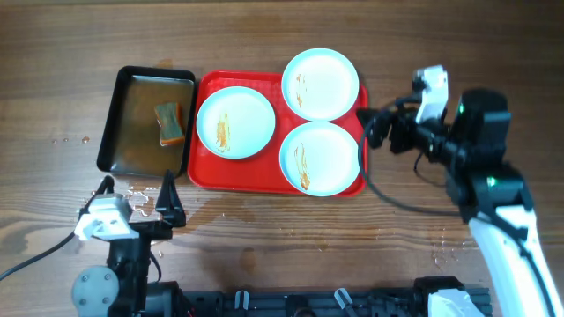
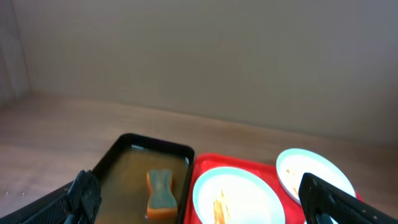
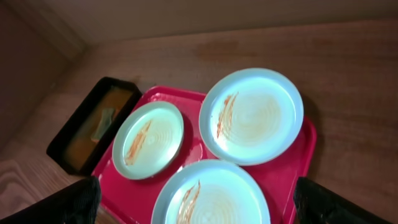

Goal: Clean dirty plates on tray and stack at the side

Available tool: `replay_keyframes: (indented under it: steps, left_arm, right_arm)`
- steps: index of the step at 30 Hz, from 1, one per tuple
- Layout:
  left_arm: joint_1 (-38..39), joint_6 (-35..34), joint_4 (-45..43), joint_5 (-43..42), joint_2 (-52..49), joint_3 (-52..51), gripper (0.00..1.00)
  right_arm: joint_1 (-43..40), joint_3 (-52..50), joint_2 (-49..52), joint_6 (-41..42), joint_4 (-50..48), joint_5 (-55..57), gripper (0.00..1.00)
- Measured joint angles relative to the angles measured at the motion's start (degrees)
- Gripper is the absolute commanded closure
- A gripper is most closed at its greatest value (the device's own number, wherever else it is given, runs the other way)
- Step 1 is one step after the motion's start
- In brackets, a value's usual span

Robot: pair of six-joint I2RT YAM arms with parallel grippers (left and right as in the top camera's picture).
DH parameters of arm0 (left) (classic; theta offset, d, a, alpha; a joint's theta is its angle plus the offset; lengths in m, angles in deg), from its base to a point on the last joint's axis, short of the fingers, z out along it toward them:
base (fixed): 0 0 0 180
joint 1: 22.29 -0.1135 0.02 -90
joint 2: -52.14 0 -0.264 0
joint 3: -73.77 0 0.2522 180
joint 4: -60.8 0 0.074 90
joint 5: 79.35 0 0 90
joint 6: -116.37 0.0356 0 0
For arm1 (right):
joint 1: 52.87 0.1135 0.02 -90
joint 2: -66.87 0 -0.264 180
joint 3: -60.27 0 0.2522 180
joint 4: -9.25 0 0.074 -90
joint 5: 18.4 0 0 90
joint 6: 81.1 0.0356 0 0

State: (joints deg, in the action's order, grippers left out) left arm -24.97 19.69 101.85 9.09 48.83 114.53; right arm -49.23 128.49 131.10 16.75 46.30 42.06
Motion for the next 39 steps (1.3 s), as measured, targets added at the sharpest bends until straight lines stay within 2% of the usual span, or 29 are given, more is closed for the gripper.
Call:
replay_keyframes:
  steps: [8,17,24,29,32,36,39]
  left_arm:
    - [0.0,-1.1,9.8,-0.5,-15.7,13.4,0.0]
    - [0.0,-1.2,20.6,-0.9,-33.7,28.5,0.0]
    - [0.0,-2.2,22.1,-2.0,-43.4,31.8,0.0]
    - [0.0,-2.5,21.2,-3.1,-49.6,31.8,0.0]
    - [0.0,-2.7,21.2,-4.6,-52.5,31.9,0.0]
    - [0.0,-2.7,20.7,-5.6,-55.5,31.9,0.0]
    - [0.0,-2.8,19.4,-5.7,-58.0,31.9,0.0]
  right_arm:
    - [8.0,14.6,13.6,-0.7,6.1,0.6,0.0]
    - [16.0,26.4,27.2,-0.6,14.1,2.9,0.0]
    - [20.2,40.4,38.9,-0.9,26.2,7.0,0.0]
    - [21.4,42.4,45.1,0.1,19.1,4.6,0.0]
    - [21.4,42.4,47.8,2.7,14.9,2.9,0.17]
    - [21.8,42.4,50.8,6.6,14.3,3.3,0.27]
    - [23.6,42.4,53.4,10.7,15.7,8.7,0.34]
